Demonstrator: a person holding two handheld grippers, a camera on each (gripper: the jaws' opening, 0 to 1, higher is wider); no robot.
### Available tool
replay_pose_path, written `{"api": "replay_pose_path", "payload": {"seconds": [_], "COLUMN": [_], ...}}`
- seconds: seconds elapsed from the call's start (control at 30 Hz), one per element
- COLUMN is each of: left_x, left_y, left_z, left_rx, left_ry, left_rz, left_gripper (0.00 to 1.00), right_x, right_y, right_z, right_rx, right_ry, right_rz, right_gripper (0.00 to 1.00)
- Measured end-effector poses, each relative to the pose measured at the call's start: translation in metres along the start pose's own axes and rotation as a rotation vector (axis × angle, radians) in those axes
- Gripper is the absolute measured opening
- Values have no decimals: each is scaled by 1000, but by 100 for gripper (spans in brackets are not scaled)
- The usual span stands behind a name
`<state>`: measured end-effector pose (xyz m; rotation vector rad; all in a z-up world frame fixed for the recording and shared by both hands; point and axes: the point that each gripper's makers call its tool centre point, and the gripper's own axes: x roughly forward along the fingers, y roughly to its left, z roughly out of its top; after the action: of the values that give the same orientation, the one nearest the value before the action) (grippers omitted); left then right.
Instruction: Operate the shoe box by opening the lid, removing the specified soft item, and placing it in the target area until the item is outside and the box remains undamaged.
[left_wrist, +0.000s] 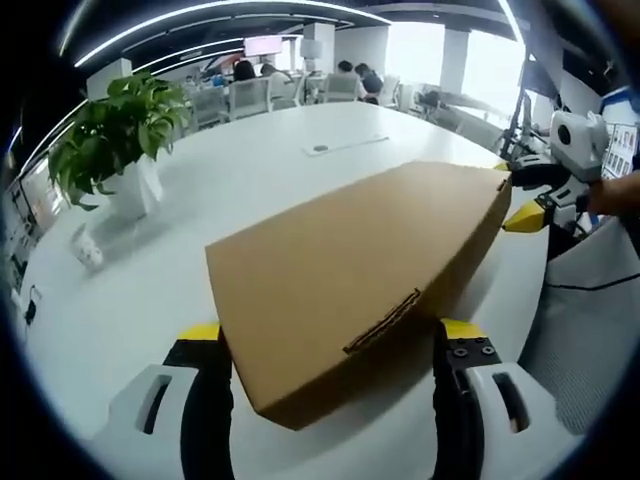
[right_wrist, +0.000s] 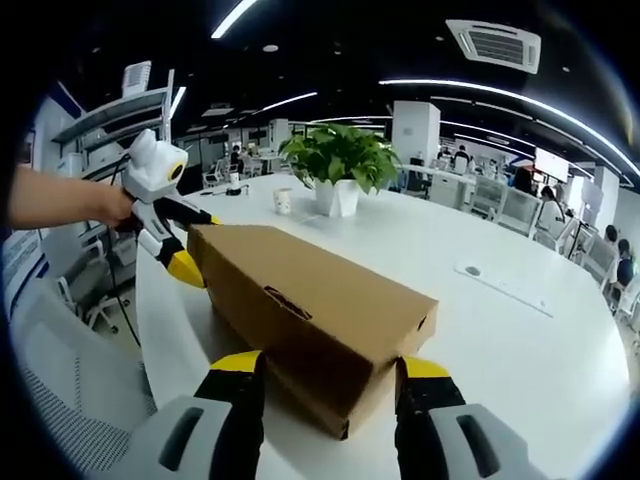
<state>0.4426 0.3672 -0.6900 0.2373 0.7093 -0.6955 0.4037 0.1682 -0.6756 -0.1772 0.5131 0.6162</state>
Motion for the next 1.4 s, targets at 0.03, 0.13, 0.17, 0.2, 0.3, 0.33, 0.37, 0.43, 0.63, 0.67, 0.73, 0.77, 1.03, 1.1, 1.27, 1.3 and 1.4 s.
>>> {"api": "replay_pose_path", "payload": {"seconds": [0.03, 0.13, 0.17, 0.2, 0.3, 0.33, 0.37, 0.43, 0.63, 0.67, 0.73, 0.77, 1.03, 1.1, 1.27, 1.3, 1.4], "left_x": [0, -4, -5, -6, -7, -7, -7, -7, -10, -10, -11, -11, -14, -14, -16, -16, -17], "left_y": [1, 1, 2, 2, 2, 2, 2, 2, 5, 6, 7, 7, 10, 12, 16, 17, 19], "left_z": [1, 5, 6, 8, 12, 12, 13, 15, 20, 22, 24, 24, 31, 32, 37, 39, 44], "left_rx": [5, 2, 2, 1, 3, 5, 7, 10, 12, 9, 6, 7, 14, 13, 3, -1, -7], "left_ry": [-1, -15, -22, -29, -42, -44, -45, -47, -58, -63, -69, -71, -79, -82, -99, -103, -117], "left_rz": [2, 5, 5, 4, 4, 4, 5, 7, 14, 14, 16, 17, 26, 29, 36, 37, 42], "left_gripper": [81, 80, 80, 80, 81, 81, 80, 80, 79, 79, 79, 79, 77, 77, 74, 74, 73], "right_x": [-1, -3, -3, -3, -4, -4, -4, -4, -5, -6, -6, -6, -6, -6, -5, -5, -5], "right_y": [0, 1, 1, 0, -2, -3, -4, -5, -7, -8, -9, -10, -17, -19, -26, -27, -31], "right_z": [2, 6, 7, 9, 15, 16, 17, 19, 25, 26, 28, 29, 37, 38, 45, 46, 52], "right_rx": [-5, -18, -23, -26, -31, -33, -36, -38, -40, -41, -46, -48, -54, -54, -49, -47, -45], "right_ry": [-4, -13, -14, -19, -27, -29, -29, -33, -44, -48, -51, -52, -67, -70, -83, -85, -94], "right_rz": [0, -1, -2, -4, -7, -8, -8, -9, -12, -15, -19, -21, -40, -44, -62, -66, -75], "right_gripper": [49, 50, 50, 50, 50, 50, 50, 49, 49, 49, 48, 48, 43, 42, 38, 36, 35]}}
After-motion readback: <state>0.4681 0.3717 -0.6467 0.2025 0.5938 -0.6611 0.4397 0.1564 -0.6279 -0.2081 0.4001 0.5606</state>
